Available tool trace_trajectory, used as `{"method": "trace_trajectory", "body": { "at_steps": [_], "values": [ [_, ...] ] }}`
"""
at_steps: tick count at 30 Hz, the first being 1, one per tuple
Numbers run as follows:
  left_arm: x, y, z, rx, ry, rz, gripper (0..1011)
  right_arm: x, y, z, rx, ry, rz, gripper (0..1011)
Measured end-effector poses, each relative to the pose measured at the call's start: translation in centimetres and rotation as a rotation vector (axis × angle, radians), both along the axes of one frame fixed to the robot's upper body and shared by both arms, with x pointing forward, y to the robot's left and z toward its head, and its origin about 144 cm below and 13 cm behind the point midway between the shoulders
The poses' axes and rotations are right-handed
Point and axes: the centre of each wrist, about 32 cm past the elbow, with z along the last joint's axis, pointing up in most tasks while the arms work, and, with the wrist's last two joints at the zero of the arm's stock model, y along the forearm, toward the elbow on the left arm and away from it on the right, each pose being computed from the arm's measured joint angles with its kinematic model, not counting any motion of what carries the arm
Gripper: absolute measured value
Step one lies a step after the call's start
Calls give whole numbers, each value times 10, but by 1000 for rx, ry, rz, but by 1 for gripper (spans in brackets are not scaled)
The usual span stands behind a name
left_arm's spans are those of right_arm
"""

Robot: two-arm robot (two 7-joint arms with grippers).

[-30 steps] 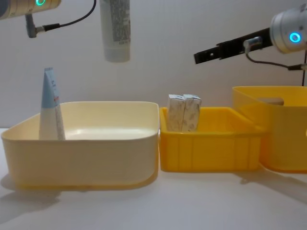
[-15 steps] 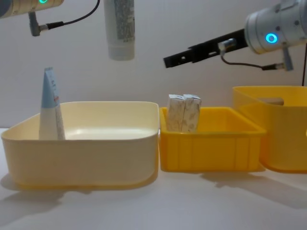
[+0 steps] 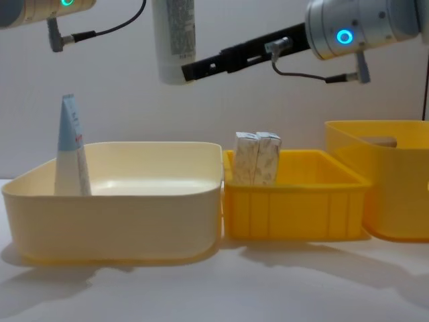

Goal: Bimanual collaborative sorting of washing and personal care products

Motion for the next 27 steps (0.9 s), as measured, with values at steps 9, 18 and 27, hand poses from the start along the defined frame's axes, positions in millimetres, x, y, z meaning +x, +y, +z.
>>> {"method": "trace_trajectory", "body": {
  "at_steps": [9, 18, 27],
  "values": [
    [0, 0, -3, -2, 6, -2, 170, 3, 10, 5, 28, -61, -1, 1001],
    [-1, 1, -5, -5, 11, 1, 170, 6, 19, 9, 51, -109, -29, 1001],
    [0, -2, -6, -7, 13, -3, 170, 15, 30, 15, 50, -61, 45, 1001]
  ]
}}
